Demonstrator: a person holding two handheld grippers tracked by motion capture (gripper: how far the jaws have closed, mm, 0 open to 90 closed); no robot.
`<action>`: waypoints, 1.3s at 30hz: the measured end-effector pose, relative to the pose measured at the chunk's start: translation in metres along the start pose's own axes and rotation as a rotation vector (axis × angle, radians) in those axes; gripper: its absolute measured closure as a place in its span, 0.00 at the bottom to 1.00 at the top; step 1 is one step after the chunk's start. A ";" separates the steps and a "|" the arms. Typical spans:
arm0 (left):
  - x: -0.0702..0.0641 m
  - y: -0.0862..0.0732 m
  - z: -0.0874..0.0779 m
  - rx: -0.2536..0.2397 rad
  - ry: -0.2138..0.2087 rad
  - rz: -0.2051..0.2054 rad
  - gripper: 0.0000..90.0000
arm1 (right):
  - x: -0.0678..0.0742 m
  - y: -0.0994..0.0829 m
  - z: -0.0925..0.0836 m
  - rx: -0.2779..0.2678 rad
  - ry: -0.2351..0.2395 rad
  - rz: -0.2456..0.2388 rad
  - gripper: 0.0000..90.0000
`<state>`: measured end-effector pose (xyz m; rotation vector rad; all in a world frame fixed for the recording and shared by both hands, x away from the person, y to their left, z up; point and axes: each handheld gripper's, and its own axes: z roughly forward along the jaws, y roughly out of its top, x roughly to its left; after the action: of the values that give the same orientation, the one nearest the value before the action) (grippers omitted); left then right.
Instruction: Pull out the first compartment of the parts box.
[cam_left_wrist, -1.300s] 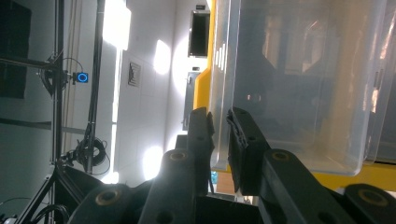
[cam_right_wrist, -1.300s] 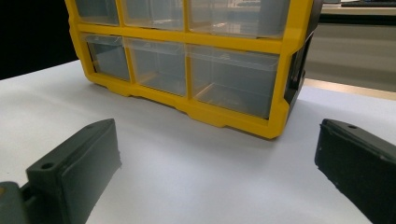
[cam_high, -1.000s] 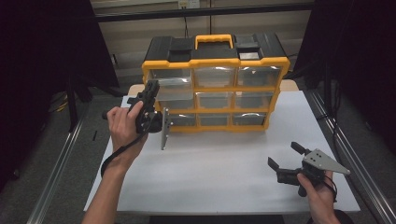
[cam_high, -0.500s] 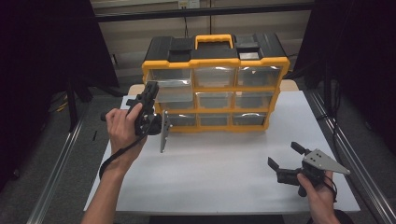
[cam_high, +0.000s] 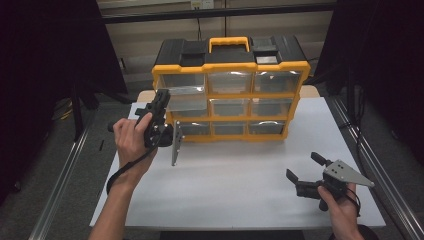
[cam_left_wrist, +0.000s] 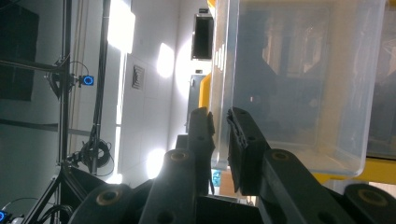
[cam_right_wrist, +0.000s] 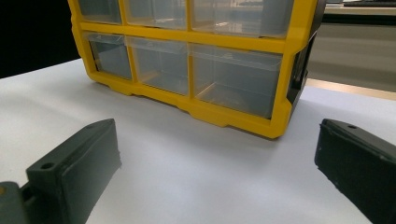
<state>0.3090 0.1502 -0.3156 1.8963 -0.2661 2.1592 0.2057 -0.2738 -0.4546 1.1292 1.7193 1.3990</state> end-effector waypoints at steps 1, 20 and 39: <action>0.000 0.000 -0.001 0.007 0.004 0.001 0.89 | 0.000 0.000 0.000 -0.001 0.000 -0.002 0.00; 0.002 0.002 -0.011 -0.016 -0.006 -0.003 0.89 | 0.000 0.000 -0.001 0.002 0.003 0.001 0.00; 0.006 0.000 -0.022 -0.031 -0.020 -0.004 0.89 | 0.000 0.000 -0.001 0.000 0.003 0.002 0.00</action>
<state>0.2873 0.1569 -0.3131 1.9009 -0.2982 2.1221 0.2053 -0.2742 -0.4545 1.1299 1.7213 1.4026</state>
